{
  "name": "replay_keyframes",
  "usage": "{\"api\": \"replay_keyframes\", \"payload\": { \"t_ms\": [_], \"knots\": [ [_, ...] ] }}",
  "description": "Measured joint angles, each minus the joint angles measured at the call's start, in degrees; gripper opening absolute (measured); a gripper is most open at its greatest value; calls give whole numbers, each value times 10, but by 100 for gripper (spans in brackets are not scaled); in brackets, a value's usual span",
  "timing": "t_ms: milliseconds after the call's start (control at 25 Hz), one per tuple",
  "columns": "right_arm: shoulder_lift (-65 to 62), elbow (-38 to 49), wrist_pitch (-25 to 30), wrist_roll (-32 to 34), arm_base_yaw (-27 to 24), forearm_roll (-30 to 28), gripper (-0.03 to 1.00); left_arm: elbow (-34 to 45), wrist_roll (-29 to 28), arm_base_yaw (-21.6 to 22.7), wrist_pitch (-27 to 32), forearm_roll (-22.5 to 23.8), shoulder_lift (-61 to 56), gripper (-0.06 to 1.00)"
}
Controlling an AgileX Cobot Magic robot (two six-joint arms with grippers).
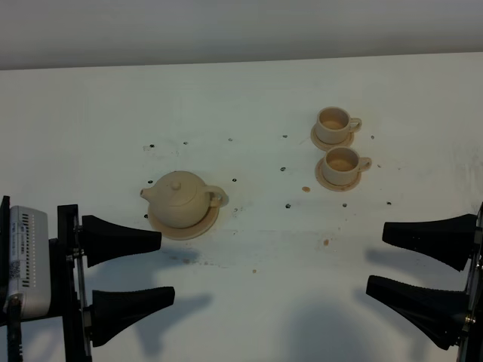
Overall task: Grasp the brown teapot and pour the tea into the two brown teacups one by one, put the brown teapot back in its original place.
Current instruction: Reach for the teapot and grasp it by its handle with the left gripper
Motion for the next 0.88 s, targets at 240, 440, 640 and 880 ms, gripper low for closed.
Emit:
{"api": "replay_keyframes", "payload": {
  "t_ms": [240,440,640,880],
  "knots": [
    [0,0,0,1,0,0,55,0,0,0,0,0,0,57],
    [0,0,0,1,0,0,56,0,-5,0,0,1,0,60],
    [0,0,0,1,0,0,57,0,-15,0,0,4,0,62],
    [0,0,0,1,0,0,58,0,-18,0,0,5,0,62]
  ]
}}
